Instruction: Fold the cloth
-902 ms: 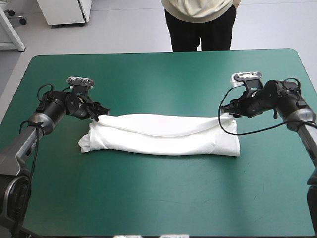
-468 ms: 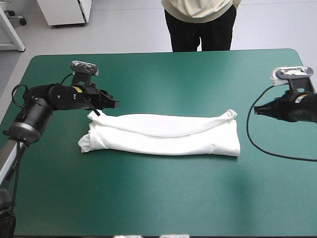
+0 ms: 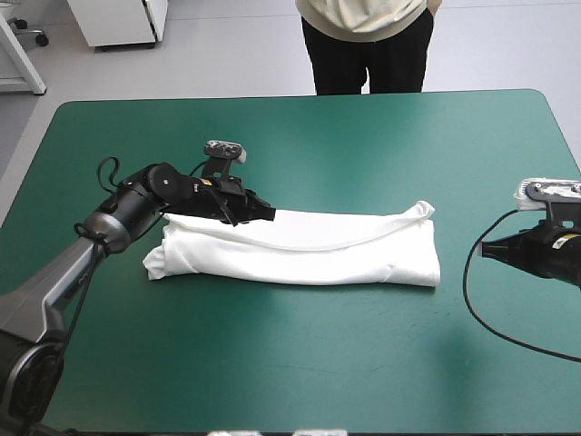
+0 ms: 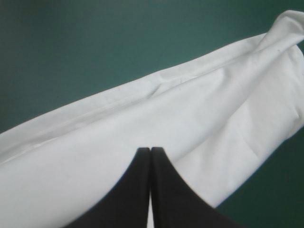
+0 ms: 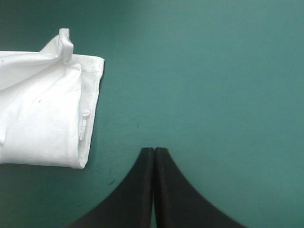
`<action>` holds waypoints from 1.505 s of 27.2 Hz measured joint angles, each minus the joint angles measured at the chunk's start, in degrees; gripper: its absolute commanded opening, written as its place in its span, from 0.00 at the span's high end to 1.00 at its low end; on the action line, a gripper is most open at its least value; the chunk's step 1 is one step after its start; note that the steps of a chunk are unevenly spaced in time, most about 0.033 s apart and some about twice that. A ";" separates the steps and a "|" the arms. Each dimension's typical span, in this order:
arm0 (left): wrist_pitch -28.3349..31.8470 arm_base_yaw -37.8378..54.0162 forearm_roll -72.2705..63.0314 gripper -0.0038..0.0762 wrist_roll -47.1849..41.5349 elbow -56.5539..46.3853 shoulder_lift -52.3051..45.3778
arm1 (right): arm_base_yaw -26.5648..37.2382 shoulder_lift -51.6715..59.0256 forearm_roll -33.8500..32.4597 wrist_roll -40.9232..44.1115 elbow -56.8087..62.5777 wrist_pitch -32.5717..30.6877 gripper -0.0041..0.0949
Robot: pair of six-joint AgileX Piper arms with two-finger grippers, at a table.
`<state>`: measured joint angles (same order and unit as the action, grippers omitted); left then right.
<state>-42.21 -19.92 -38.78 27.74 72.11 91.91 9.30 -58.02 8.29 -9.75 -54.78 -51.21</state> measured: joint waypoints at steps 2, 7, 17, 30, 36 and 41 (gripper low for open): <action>0.96 -0.33 -2.69 0.96 2.19 0.00 3.36 | 0.05 -0.26 2.86 -1.99 2.36 2.03 0.98; 1.93 -0.73 -6.06 0.96 6.53 0.00 10.43 | 0.05 -1.75 10.98 -7.08 3.50 4.51 0.98; 3.90 -0.80 -9.35 0.96 8.56 0.48 17.56 | 0.05 -12.48 26.03 -19.91 3.50 1.92 0.34; 3.66 -0.75 -10.20 0.96 9.33 0.66 17.80 | 0.05 -30.23 36.54 -28.48 3.50 4.47 0.30; 3.47 -0.75 -10.26 0.96 9.48 0.66 17.83 | 0.05 -35.42 42.41 -34.83 3.38 4.58 0.52; 3.22 -0.69 -10.26 0.96 9.50 0.66 17.91 | 0.29 -38.38 43.44 -36.09 2.35 3.81 0.77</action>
<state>-38.99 -20.62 -49.04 37.23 72.76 109.83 9.59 -96.40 51.73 -45.83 -52.44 -47.40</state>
